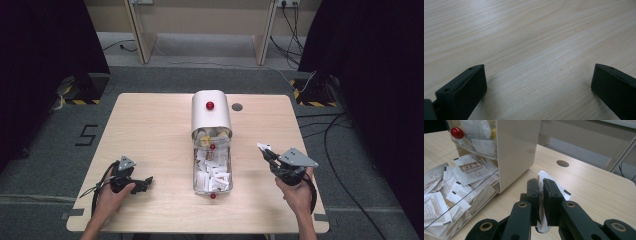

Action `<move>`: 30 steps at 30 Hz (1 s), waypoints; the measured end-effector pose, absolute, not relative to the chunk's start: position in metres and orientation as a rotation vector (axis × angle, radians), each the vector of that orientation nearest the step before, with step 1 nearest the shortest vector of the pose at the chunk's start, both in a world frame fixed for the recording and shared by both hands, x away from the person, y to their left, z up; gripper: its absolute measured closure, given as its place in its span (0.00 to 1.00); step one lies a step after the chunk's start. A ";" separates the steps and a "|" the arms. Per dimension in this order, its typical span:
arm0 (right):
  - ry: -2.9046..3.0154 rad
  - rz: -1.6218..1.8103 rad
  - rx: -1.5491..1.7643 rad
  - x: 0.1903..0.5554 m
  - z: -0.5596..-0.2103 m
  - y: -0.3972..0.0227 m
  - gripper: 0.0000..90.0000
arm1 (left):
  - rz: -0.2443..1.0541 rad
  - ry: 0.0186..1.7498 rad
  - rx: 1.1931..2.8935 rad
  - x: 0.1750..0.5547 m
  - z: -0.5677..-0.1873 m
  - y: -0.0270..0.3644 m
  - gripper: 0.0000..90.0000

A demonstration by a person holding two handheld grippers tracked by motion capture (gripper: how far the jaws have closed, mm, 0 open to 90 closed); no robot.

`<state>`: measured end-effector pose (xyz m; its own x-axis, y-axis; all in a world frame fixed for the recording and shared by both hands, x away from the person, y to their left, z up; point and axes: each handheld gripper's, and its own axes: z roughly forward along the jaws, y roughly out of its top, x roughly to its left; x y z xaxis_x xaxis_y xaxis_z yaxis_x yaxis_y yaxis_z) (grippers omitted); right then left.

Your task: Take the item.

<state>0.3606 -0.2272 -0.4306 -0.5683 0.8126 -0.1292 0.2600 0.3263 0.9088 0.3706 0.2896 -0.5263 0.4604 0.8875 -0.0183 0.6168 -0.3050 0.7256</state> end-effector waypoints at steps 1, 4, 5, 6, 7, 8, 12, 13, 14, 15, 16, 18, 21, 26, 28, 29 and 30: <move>2.009 1.216 0.944 0.361 -0.431 -0.228 0.93 | 0.514 1.248 2.036 0.371 -0.526 0.290 0.00; 2.007 1.212 0.961 0.363 -0.434 -0.232 0.93 | 0.514 1.248 2.036 0.371 -0.526 0.290 0.00; 2.006 1.210 0.968 0.363 -0.435 -0.232 0.93 | 0.514 1.248 2.036 0.371 -0.526 0.290 0.00; 2.006 1.208 0.972 0.364 -0.436 -0.233 0.93 | 0.514 1.248 2.036 0.371 -0.526 0.290 0.00; 2.007 1.206 0.975 0.364 -0.437 -0.234 0.93 | 0.514 1.248 2.036 0.371 -0.526 0.290 0.00; 2.008 1.204 0.979 0.365 -0.438 -0.234 0.93 | 0.514 1.248 2.036 0.371 -0.526 0.290 0.00; 2.011 1.196 0.990 0.368 -0.442 -0.236 0.93 | 0.514 1.248 2.036 0.371 -0.526 0.290 0.00; 2.012 1.194 0.997 0.368 -0.443 -0.237 0.93 | 0.514 1.248 2.036 0.371 -0.526 0.290 0.00; 2.014 1.193 1.000 0.369 -0.444 -0.237 0.93 | 0.514 1.248 2.036 0.371 -0.526 0.290 0.00; 2.016 1.191 1.009 0.369 -0.445 -0.237 0.93 | 0.514 1.248 2.036 0.371 -0.526 0.290 0.00; 2.015 1.189 1.009 0.370 -0.446 -0.238 0.93 | 0.513 1.248 2.036 0.371 -0.526 0.290 0.00; 2.019 1.183 1.017 0.371 -0.448 -0.238 0.93 | 0.514 1.248 2.036 0.371 -0.526 0.290 0.00; 2.021 1.178 1.032 0.374 -0.452 -0.239 0.93 | 0.514 1.248 2.036 0.371 -0.526 0.290 0.00; 2.029 1.164 1.059 0.377 -0.459 -0.242 0.93 | 0.514 1.248 2.036 0.371 -0.526 0.290 0.00; 2.032 1.159 1.073 0.379 -0.462 -0.244 0.93 | 0.513 1.248 2.036 0.371 -0.526 0.290 0.00; 2.033 1.155 1.076 0.380 -0.463 -0.245 0.93 | 0.513 1.248 2.036 0.371 -0.526 0.290 0.00; 2.033 1.152 1.082 0.381 -0.465 -0.246 0.93 | 0.514 1.248 2.036 0.371 -0.526 0.290 0.00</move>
<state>0.3808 -0.2461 -0.4650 -0.5183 0.8517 -0.0771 0.3712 0.3052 0.8770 0.3707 0.2896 -0.5263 0.4611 0.8871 -0.0192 0.6167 -0.3049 0.7257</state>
